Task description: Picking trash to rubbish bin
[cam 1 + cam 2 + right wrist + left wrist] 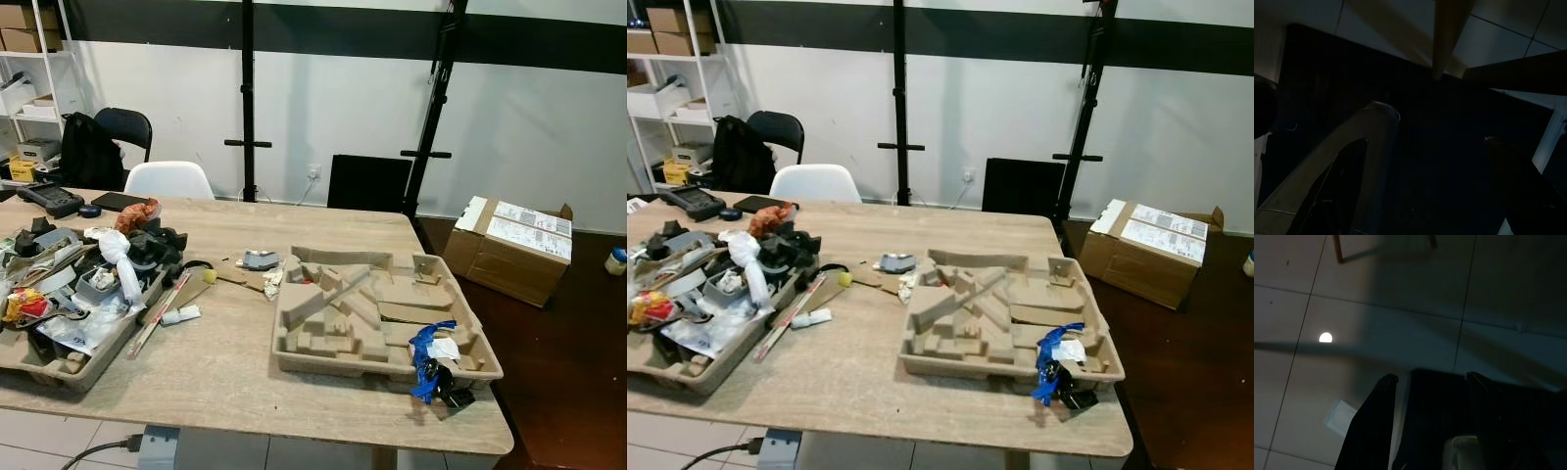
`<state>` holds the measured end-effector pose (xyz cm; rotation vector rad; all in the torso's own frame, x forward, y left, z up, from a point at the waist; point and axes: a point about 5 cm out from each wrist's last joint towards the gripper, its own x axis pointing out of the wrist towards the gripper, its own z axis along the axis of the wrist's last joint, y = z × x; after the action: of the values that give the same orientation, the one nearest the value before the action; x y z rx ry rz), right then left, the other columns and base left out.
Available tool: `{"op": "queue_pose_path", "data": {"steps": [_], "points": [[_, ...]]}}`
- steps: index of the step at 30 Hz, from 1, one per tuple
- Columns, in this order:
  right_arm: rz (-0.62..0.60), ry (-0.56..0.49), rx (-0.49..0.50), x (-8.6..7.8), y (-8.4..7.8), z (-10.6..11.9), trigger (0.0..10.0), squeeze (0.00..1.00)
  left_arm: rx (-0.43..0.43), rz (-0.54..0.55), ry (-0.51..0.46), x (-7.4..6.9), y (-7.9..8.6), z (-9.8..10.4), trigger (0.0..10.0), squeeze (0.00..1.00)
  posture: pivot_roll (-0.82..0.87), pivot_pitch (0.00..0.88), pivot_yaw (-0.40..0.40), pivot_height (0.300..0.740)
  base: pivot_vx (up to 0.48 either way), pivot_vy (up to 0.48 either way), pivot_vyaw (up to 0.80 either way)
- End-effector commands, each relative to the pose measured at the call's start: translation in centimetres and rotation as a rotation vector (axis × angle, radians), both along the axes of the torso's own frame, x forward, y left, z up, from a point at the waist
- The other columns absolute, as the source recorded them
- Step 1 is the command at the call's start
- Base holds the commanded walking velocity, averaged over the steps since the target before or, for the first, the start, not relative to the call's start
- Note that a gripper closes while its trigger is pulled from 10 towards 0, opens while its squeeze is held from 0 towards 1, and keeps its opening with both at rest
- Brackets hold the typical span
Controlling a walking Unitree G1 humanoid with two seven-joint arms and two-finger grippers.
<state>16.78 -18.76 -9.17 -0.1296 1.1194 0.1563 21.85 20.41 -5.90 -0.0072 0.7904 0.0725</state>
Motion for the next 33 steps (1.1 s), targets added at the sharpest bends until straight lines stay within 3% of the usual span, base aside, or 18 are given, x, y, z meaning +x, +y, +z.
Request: {"op": "queue_pose_path", "data": {"steps": [1, 5, 8, 14, 17, 19, 20, 21, 24, 27, 33], "points": [[0.020, 0.060, -0.020, -0.8, -0.4, -0.3, 10.0, 0.00, 0.040, 0.006, 0.073, -1.1, 1.1, -0.6, 10.0, 0.00, 0.09, 0.000, -0.021, 0.740, 0.000, 0.000, 0.00], [0.033, 0.149, -0.068, -2.2, -1.4, -0.7, 10.0, 0.00, 0.117, 0.137, 0.197, -3.8, 4.6, -1.3, 10.0, 0.00, 0.08, 0.000, -0.021, 0.740, 0.000, 0.000, 0.00], [0.012, 0.155, -0.097, -2.8, -2.4, -0.8, 10.0, 0.00, 0.171, 0.264, 0.232, -5.9, 7.6, -1.3, 10.0, 0.00, 0.09, 0.000, -0.025, 0.740, 0.000, 0.000, 0.00], [-0.043, 0.126, -0.099, -3.0, -3.4, -0.6, 10.0, 0.00, 0.179, 0.361, 0.184, -6.7, 9.7, -0.6, 10.0, 0.00, 0.10, 0.000, -0.031, 0.740, 0.000, 0.000, 0.00], [-0.046, 0.117, -0.092, -2.9, -3.7, -0.5, 10.0, 0.00, 0.170, 0.283, 0.159, -6.0, 9.1, -0.5, 10.0, 0.00, 0.11, 0.000, -0.037, 0.740, 0.000, 0.000, 0.00], [-0.041, 0.110, -0.081, -2.5, -3.5, -0.4, 10.0, 0.00, 0.100, 0.157, 0.125, -4.6, 6.9, -0.6, 10.0, 0.00, 0.11, 0.000, -0.037, 0.740, 0.000, 0.000, 0.00], [-0.041, 0.110, -0.081, -2.5, -3.5, -0.4, 10.0, 0.00, 0.100, 0.157, 0.125, -4.6, 6.9, -0.6, 10.0, 0.00, 0.11, 0.000, -0.037, 0.740, 0.000, 0.000, 0.00], [-0.036, 0.111, -0.078, -2.4, -3.3, -0.4, 10.0, 0.00, 0.052, 0.102, 0.127, -4.0, 5.6, -0.8, 10.0, 0.00, 0.11, 0.000, -0.037, 0.740, 0.000, 0.000, 0.00], [-0.033, 0.122, -0.071, -2.3, -2.7, -0.5, 10.0, 0.00, 0.021, 0.023, 0.152, -3.7, 4.0, -1.2, 10.0, 0.00, 0.11, 0.000, -0.032, 0.740, 0.000, 0.000, 0.00], [-0.055, 0.104, -0.053, -2.0, -2.2, -0.5, 10.0, 0.00, -0.011, 0.016, 0.166, -3.5, 3.1, -1.4, 10.0, 0.00, 0.10, 0.000, -0.028, 0.740, 0.000, -0.368, 0.00], [-0.061, 0.106, -0.048, -2.3, -2.0, -0.7, 10.0, 0.00, 0.002, 0.040, 0.142, -3.3, 3.4, -1.2, 10.0, 0.00, 0.10, 0.000, -0.021, 0.740, 0.000, -0.386, 0.00]]}}
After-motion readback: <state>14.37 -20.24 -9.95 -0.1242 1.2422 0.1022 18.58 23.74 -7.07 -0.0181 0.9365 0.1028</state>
